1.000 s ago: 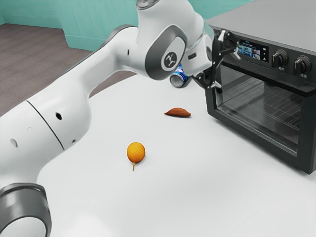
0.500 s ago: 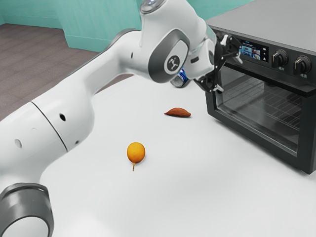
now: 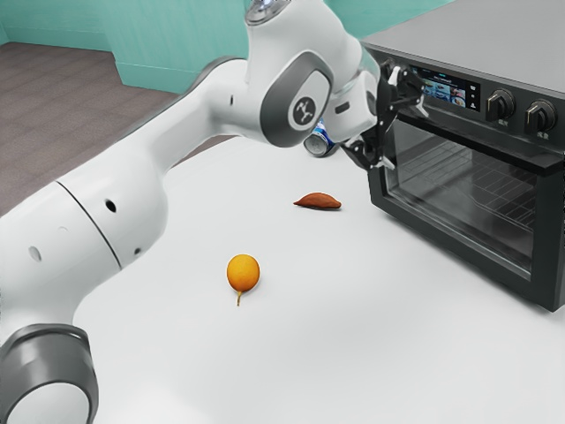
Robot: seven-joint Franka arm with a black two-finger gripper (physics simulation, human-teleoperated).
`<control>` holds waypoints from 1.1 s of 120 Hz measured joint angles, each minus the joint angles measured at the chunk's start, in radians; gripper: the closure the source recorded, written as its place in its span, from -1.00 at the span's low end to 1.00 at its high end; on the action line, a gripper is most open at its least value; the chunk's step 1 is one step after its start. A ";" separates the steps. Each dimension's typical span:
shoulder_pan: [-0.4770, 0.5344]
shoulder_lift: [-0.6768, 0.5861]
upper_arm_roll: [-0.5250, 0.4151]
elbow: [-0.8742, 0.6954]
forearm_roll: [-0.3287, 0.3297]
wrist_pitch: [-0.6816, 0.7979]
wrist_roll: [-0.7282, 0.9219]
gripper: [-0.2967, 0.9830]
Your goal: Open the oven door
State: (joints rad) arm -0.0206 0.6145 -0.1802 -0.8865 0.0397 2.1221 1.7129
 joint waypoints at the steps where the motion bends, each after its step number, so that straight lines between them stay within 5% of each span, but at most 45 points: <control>1: 0.000 0.001 0.000 0.000 0.000 0.001 0.000 -0.56; 24: -0.011 -0.056 0.012 -0.070 -0.017 -0.046 -0.008 -0.48; 42: -0.086 -0.608 0.015 -0.723 0.088 -0.101 -0.079 -0.44; 50: -0.163 -0.816 -0.007 -0.727 0.138 -0.198 -0.137 -0.46; 61: -0.182 -0.796 0.136 -0.391 0.118 -0.367 -0.224 -0.48; 74: 0.054 -0.728 0.355 -0.289 0.013 -0.519 -0.390 -0.49; 87: 0.081 -0.712 0.440 -0.258 -0.034 -0.605 -0.552 -0.50; 132: 0.019 -0.551 0.370 -0.302 0.025 -0.755 -1.045 -0.50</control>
State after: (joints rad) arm -0.0020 0.0631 0.1901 -1.1887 0.0644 1.3672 0.6675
